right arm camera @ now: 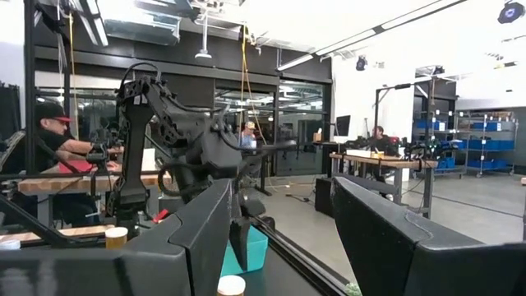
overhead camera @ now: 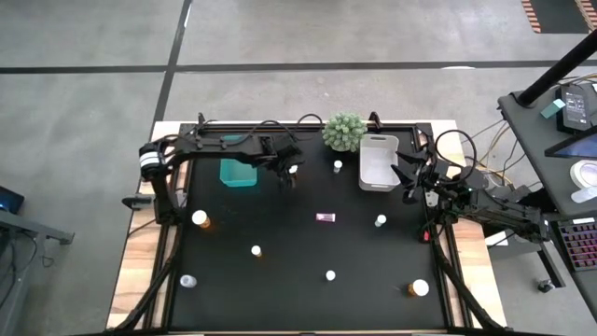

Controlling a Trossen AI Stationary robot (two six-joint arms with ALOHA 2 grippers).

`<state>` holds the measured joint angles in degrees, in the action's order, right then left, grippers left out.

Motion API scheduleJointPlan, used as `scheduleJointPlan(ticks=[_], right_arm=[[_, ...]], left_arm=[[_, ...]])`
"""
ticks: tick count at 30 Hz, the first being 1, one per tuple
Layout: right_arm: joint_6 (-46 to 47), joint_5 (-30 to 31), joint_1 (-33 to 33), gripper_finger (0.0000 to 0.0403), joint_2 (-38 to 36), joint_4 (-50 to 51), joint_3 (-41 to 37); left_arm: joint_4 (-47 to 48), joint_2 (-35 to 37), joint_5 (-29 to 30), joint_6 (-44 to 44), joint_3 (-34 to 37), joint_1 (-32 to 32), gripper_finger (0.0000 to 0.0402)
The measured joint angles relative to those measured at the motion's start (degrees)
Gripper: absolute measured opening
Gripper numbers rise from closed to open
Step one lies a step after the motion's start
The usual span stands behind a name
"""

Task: Pick and place medicine bottles into bin by pill shape (circle, oval)
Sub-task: Put the top orange capsule bottle into the green bin

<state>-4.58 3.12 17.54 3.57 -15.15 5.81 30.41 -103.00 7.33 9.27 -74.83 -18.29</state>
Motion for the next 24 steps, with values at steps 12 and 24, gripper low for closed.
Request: scheduleJointPlan(ticks=[12, 24], right_arm=[[-0.6, 0.0, 0.0, 0.0201, 0.0, 0.1, 0.0], [-0.6, 0.0, 0.0, 0.0201, 0.0, 0.1, 0.0]], left_arm=[[0.0, -3.1, 0.4, -1.1, -0.1, -0.2, 0.0266], [0.0, -3.0, 0.6, -1.4, -0.1, -0.2, 0.0188]])
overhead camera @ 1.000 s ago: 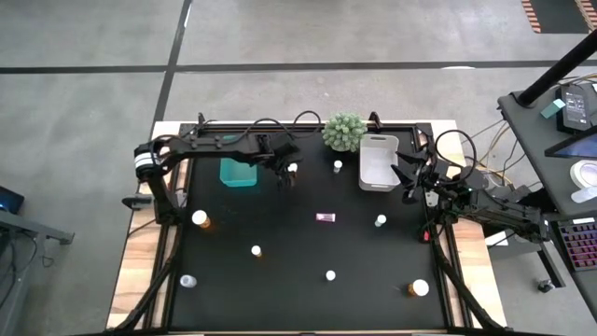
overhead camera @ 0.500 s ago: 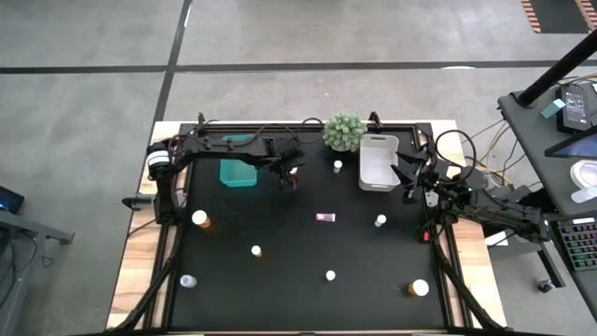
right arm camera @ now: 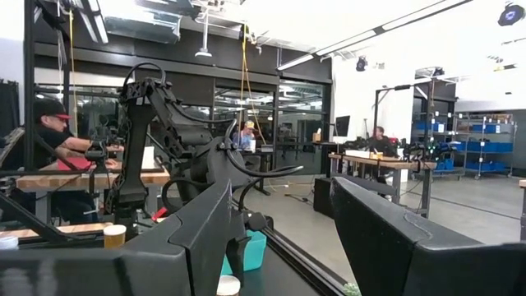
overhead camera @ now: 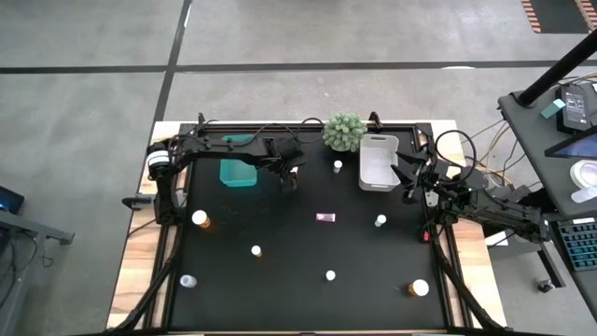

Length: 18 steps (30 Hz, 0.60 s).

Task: Pick and place medicine bottles into bin by pill shape (circle, oval)
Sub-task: Put the top orange capsule bottle into the green bin

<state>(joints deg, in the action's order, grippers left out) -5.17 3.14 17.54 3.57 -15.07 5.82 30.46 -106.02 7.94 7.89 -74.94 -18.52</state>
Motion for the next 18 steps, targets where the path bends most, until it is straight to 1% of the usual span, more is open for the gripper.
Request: scheduleJointPlan(ticks=[4, 8, 14, 18], right_arm=[[0.0, 0.0, 0.0, 0.0201, 0.0, 0.0, 0.0], [0.0, 0.0, 0.0, 0.0201, 0.0, 0.0, 0.0], [0.0, 0.0, 0.0, 0.0201, 0.0, -0.1, 0.0], [0.0, 0.0, 0.0, 0.0201, 0.0, -0.2, 0.0]], left_arm=[[0.2, 0.7, 1.0, -0.1, -0.3, 0.9, 0.0193], [0.5, 3.4, 1.4, -1.9, -1.3, 1.9, 0.0194], [0.5, 9.4, 2.0, -6.6, -1.9, 2.1, 0.0195], [1.1, 14.6, 4.7, -9.6, -1.7, 2.0, 0.0196]])
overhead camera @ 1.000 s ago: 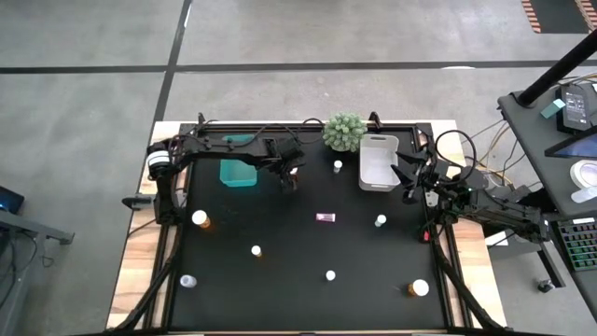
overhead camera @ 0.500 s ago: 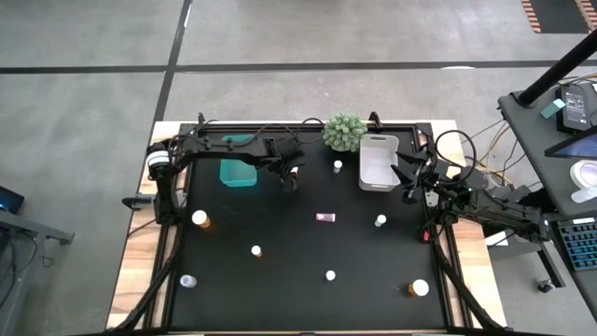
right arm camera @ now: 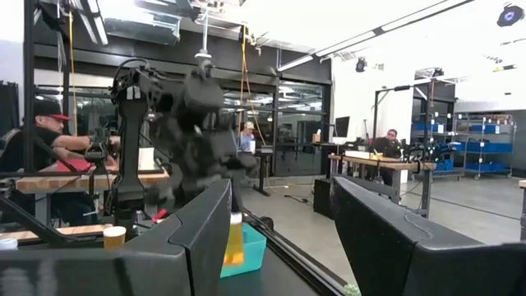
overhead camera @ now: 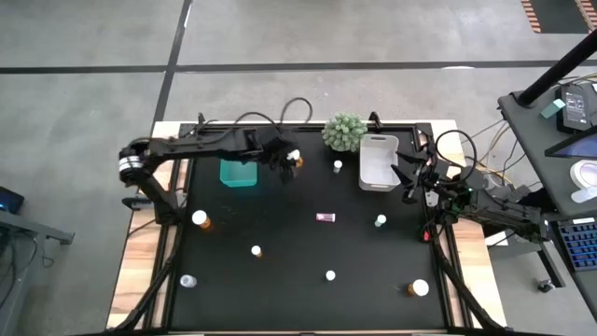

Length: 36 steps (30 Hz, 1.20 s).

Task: Pick and place medicine bottles into bin by pill shape (circle, oval)
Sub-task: Put the top orange capsule bottle into the green bin

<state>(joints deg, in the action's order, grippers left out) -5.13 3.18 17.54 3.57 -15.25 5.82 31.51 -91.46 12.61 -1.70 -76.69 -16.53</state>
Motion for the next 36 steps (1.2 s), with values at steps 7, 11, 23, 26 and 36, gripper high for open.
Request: scheduleJointPlan(ticks=[7, 11, 23, 26, 36], right_arm=[[0.1, 0.0, 0.0, 0.0201, 0.0, 0.0, 0.0], [0.1, 0.0, 0.0, 0.0201, 0.0, 0.0, 0.0], [0.0, 0.0, 0.0, 0.0201, 0.0, 0.0, 0.0], [0.0, 0.0, 0.0, 0.0201, 0.0, 0.0, 0.0], [-1.0, 0.0, 0.0, 0.0201, 0.0, 0.0, 0.0]], left_arm=[[4.7, 7.8, 7.2, -9.2, 0.1, -1.8, 0.0196], [6.8, 10.6, 8.2, -14.0, 1.1, -3.5, 0.0196], [12.9, 10.2, 11.8, -22.0, 4.4, -11.3, 0.0196], [13.0, 10.3, 11.8, -23.0, 6.5, -13.6, 0.0196], [12.5, 12.0, 13.1, -28.5, 14.6, -15.5, 0.0196]])
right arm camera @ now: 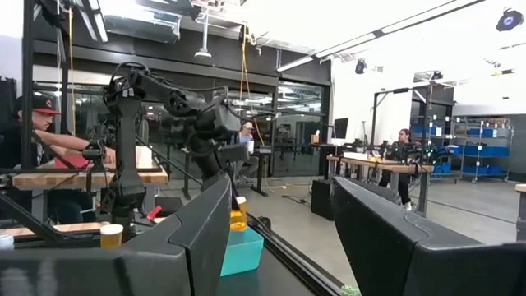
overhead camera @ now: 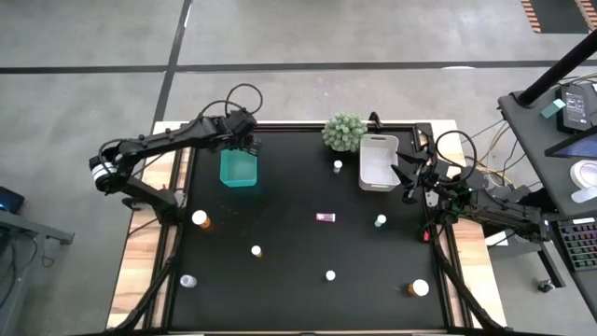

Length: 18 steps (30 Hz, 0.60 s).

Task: Pick and place medicine bottles into bin by pill shape (circle, oval)
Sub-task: Put the top orange capsule bottle into the green bin

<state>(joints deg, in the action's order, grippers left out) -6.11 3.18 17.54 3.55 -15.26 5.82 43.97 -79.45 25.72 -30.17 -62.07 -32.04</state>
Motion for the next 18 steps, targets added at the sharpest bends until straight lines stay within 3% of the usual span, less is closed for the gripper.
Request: scheduleJointPlan(ticks=[18], right_arm=[[0.0, 0.0, 0.0, 0.0201, 0.0, 0.0, 0.0]], left_arm=[[-9.3, 0.0, 0.3, -2.0, 10.6, -1.8, 0.0196]])
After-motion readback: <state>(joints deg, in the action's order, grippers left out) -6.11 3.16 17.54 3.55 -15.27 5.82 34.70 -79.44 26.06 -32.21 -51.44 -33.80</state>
